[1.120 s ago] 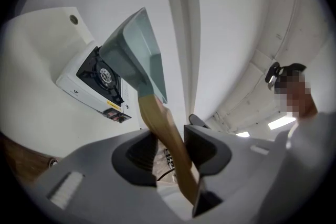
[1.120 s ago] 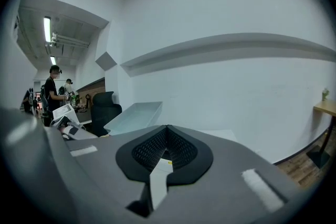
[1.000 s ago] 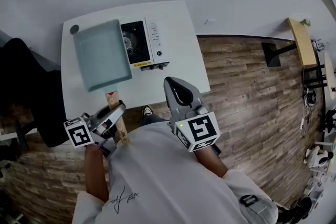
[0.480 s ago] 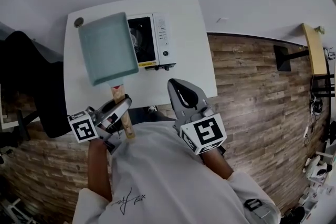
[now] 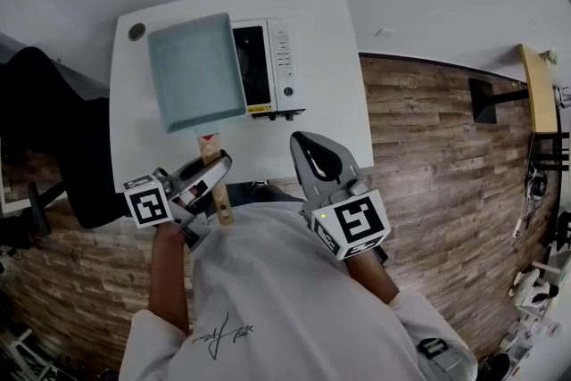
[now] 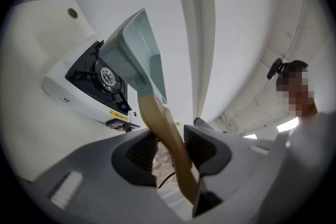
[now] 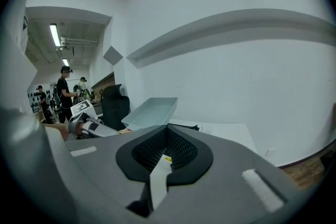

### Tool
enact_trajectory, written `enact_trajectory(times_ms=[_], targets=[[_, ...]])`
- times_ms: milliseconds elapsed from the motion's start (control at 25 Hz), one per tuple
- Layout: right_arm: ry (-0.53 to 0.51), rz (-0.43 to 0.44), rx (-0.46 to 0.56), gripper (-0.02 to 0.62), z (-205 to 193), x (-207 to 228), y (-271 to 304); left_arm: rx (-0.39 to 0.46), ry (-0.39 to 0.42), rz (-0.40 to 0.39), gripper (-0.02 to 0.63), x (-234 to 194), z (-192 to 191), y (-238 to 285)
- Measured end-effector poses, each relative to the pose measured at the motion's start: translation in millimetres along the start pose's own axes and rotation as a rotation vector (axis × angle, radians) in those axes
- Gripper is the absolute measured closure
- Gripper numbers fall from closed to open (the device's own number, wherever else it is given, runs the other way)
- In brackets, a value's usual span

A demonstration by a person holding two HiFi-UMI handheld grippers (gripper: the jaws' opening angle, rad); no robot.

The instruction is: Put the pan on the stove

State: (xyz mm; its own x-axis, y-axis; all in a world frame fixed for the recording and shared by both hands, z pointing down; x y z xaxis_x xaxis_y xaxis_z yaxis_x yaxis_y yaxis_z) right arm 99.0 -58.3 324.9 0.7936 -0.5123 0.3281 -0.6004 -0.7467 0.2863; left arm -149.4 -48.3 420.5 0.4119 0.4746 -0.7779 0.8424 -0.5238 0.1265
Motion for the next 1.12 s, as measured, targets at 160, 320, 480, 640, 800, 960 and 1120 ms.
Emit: enact_trajectory(times_ms=[160, 320, 480, 640, 800, 960, 1120], targets=[[-0.009, 0.000, -0.006, 0.598, 5.2, 0.9, 7.8, -0.006, -0.008, -0.002, 0.411, -7.3, 3.8, 4.6], [-0.013, 0.003, -0.008, 0.598, 11.0, 0.1, 14.0, -0.013, -0.017, -0.013, 0.411, -11.6, 9.7, 9.7], [-0.012, -0.001, -0.009, 0.598, 14.7, 1.8, 16.3, -0.033, -0.024, -0.013, 0.411, -18.2, 13.1, 15.1], [-0.001, -0.012, -0.018, 0.598, 9.4, 3.6, 16.6, -0.040, -0.038, -0.020, 0.411, -25.3, 13.3, 18.5], [-0.007, -0.019, -0.028, 0.598, 10.8, 4.1, 16.7, -0.066, -0.032, -0.014, 0.411, -35.2, 14.2, 24.8], [0.004, -0.023, -0.033, 0.598, 4.9, 6.5, 18.0, -0.088, -0.049, -0.009, 0.411, -47.4, 9.4, 30.2], [-0.013, -0.024, -0.032, 0.598, 7.8, 5.3, 18.9, -0.095, -0.076, -0.013, 0.411, -55.5, 7.1, 36.0]])
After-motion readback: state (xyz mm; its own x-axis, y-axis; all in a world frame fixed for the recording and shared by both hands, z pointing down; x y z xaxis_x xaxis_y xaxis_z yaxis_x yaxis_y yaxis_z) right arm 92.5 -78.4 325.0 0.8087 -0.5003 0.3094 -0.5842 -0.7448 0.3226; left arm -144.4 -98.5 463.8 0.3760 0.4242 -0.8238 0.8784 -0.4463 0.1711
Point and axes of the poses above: the fingertips, and each gripper's own axes: y forward along the fingers, x to its right, z out of its top, the point moved 9 cm from there along -y, backward along the fingers, and after that the axes turned 13 degrees about y, right-handed, at the moved point
